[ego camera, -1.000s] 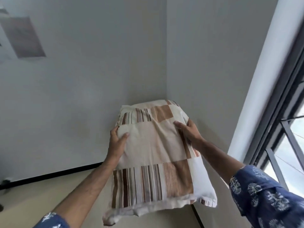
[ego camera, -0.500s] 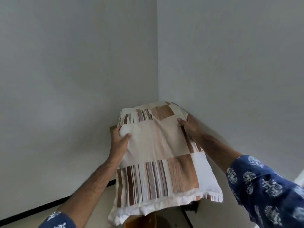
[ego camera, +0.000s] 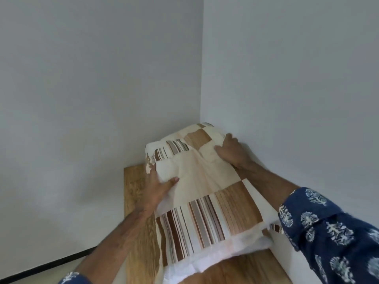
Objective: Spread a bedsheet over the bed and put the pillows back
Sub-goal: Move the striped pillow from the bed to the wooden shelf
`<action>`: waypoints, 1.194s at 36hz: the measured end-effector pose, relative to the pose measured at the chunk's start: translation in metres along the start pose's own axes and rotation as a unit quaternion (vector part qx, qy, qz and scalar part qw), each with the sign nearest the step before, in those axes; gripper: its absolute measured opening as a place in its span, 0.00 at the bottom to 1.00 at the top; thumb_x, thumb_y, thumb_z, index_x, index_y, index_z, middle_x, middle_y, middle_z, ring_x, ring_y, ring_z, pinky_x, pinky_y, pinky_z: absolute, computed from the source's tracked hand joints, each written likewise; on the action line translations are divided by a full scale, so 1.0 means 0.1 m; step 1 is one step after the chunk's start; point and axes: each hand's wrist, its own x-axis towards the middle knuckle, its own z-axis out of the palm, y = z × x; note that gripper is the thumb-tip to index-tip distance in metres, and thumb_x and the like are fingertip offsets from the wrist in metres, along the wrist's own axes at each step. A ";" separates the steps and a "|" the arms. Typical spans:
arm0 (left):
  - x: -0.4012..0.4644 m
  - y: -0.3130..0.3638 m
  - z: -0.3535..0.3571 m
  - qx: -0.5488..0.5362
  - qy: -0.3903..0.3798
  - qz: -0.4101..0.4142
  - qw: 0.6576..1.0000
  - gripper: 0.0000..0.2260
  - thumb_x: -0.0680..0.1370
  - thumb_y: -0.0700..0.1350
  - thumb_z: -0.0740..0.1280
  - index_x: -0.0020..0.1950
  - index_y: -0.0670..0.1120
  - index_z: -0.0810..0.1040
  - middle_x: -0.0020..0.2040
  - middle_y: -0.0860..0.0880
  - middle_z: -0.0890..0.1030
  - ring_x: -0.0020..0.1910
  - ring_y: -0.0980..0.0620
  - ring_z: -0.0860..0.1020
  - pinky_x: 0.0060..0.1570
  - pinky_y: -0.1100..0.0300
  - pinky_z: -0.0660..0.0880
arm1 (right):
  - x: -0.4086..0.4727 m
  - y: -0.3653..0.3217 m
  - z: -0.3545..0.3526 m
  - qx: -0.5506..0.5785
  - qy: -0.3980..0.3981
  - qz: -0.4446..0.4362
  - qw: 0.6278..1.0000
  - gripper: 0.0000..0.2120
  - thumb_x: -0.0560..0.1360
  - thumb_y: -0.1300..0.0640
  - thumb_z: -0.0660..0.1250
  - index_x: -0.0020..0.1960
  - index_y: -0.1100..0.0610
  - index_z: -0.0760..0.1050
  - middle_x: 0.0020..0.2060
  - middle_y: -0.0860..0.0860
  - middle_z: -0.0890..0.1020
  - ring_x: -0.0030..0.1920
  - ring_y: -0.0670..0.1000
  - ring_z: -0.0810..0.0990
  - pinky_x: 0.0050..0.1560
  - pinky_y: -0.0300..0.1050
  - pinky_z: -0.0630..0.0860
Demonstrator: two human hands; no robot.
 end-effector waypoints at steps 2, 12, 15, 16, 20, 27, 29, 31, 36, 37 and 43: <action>0.08 -0.13 0.09 0.079 -0.005 -0.021 0.997 0.47 0.67 0.63 0.78 0.79 0.53 0.60 0.71 0.49 0.73 0.68 0.47 0.74 0.66 0.44 0.75 | 0.04 0.10 0.23 -0.091 -0.041 -0.003 0.995 0.38 0.80 0.42 0.62 0.80 0.60 0.52 0.75 0.65 0.62 0.73 0.66 0.66 0.71 0.61 0.68; 0.10 -0.32 0.41 0.336 0.036 -0.046 0.940 0.44 0.76 0.72 0.58 0.82 0.49 0.47 0.79 0.36 0.58 0.79 0.36 0.57 0.74 0.39 0.59 | 0.04 0.64 1.27 -0.174 -0.037 -0.179 0.968 0.38 0.81 0.31 0.42 0.84 0.51 0.49 0.83 0.55 0.50 0.83 0.58 0.47 0.80 0.63 0.44; 0.10 -0.46 0.47 0.424 0.095 -0.011 0.900 0.45 0.76 0.75 0.47 0.83 0.48 0.41 0.82 0.38 0.40 0.81 0.37 0.38 0.77 0.33 0.44 | 0.08 0.70 1.32 -0.169 -0.026 -0.187 0.967 0.38 0.81 0.31 0.43 0.84 0.51 0.48 0.83 0.55 0.51 0.82 0.58 0.48 0.80 0.63 0.44; 0.11 -0.48 0.47 0.441 0.105 0.021 0.891 0.43 0.77 0.73 0.46 0.83 0.49 0.39 0.82 0.40 0.37 0.81 0.39 0.35 0.77 0.34 0.41 | 0.09 0.70 1.32 -0.165 -0.024 -0.189 0.968 0.38 0.81 0.31 0.43 0.84 0.52 0.48 0.83 0.55 0.51 0.82 0.59 0.48 0.80 0.63 0.44; 0.13 -0.49 0.45 0.456 0.010 0.089 0.886 0.34 0.80 0.69 0.39 0.83 0.57 0.41 0.83 0.52 0.38 0.82 0.49 0.38 0.78 0.35 0.44 | 0.10 0.63 1.27 -0.159 -0.024 -0.199 0.967 0.40 0.79 0.30 0.41 0.83 0.53 0.49 0.83 0.57 0.53 0.82 0.60 0.51 0.79 0.67 0.47; -0.28 -0.37 0.09 0.532 0.026 0.043 0.846 0.34 0.80 0.66 0.39 0.83 0.53 0.48 0.84 0.51 0.48 0.83 0.49 0.45 0.79 0.39 0.47 | -0.24 -0.04 1.24 -0.134 -0.055 -0.314 0.938 0.43 0.75 0.28 0.36 0.83 0.50 0.45 0.83 0.54 0.50 0.82 0.58 0.48 0.80 0.64 0.46; -0.54 -0.40 -0.11 0.547 0.047 0.014 0.836 0.32 0.82 0.65 0.42 0.83 0.52 0.49 0.84 0.50 0.49 0.83 0.48 0.47 0.78 0.38 0.49 | -0.42 -0.28 1.34 -0.133 -0.071 -0.361 0.920 0.44 0.74 0.27 0.34 0.84 0.50 0.45 0.83 0.54 0.49 0.82 0.57 0.48 0.80 0.64 0.47; -0.91 -0.44 -0.36 0.558 0.083 -0.018 0.826 0.32 0.82 0.64 0.43 0.83 0.50 0.55 0.83 0.48 0.55 0.82 0.46 0.53 0.77 0.36 0.53 | -0.67 -0.54 1.49 -0.142 -0.098 -0.403 0.899 0.46 0.72 0.27 0.32 0.84 0.50 0.45 0.83 0.53 0.48 0.83 0.56 0.47 0.80 0.64 0.46; -2.18 -0.61 -1.10 0.576 0.174 -0.120 0.790 0.32 0.82 0.64 0.46 0.81 0.48 0.60 0.82 0.46 0.60 0.81 0.44 0.59 0.75 0.35 0.59 | -1.59 -1.17 1.96 -0.149 -0.162 -0.520 0.825 0.38 0.81 0.33 0.50 0.83 0.52 0.46 0.83 0.55 0.49 0.82 0.58 0.48 0.79 0.65 0.45; -2.50 -0.65 -1.23 0.580 0.194 -0.142 0.778 0.31 0.82 0.63 0.48 0.80 0.47 0.62 0.81 0.45 0.62 0.80 0.44 0.61 0.74 0.34 0.61 | -1.84 -1.29 2.04 -0.148 -0.171 -0.547 0.806 0.37 0.82 0.35 0.52 0.83 0.52 0.45 0.83 0.55 0.49 0.82 0.58 0.48 0.79 0.65 0.45; -4.65 -0.73 -1.73 0.576 0.299 -0.283 0.707 0.31 0.82 0.62 0.49 0.80 0.46 0.63 0.81 0.45 0.63 0.79 0.44 0.62 0.72 0.34 0.64 | -3.72 -1.80 2.33 -0.122 -0.217 -0.691 0.679 0.37 0.83 0.37 0.54 0.83 0.53 0.45 0.83 0.54 0.49 0.82 0.57 0.48 0.80 0.64 0.47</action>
